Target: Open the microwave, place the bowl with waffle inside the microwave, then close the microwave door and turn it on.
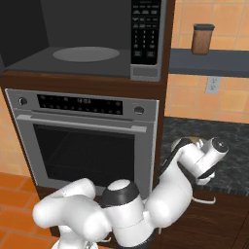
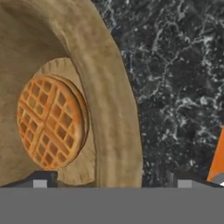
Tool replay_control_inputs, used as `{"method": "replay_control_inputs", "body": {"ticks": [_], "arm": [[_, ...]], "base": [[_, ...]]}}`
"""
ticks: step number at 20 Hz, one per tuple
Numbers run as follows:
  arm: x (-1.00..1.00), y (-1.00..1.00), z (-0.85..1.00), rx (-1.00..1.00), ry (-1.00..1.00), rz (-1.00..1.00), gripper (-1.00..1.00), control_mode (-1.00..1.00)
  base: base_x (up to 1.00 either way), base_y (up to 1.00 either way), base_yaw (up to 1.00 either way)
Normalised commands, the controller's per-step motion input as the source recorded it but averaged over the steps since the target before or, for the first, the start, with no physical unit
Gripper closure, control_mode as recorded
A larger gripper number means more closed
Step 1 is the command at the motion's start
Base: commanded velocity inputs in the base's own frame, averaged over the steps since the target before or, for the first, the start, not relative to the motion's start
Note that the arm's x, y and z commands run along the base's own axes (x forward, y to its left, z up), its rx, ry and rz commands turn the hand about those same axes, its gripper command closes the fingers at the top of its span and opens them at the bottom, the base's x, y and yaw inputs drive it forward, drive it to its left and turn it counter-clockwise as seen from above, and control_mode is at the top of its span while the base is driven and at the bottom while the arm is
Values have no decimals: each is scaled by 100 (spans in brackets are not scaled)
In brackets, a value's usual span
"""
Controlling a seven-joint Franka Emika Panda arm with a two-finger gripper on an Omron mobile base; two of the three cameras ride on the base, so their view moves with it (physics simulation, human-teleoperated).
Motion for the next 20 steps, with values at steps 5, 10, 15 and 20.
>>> {"method": "replay_control_inputs", "body": {"ticks": [5,10,15,20], "arm": [[7,-9,-5,3,4,-3,100,-100],[-21,-9,2,4,0,0,100,-100],[-89,-28,37,6,-12,4,100,-100],[-100,-10,70,5,-34,13,100,-100]], "base": [[0,0,0],[0,0,0],[0,0,0],[0,0,0]]}}
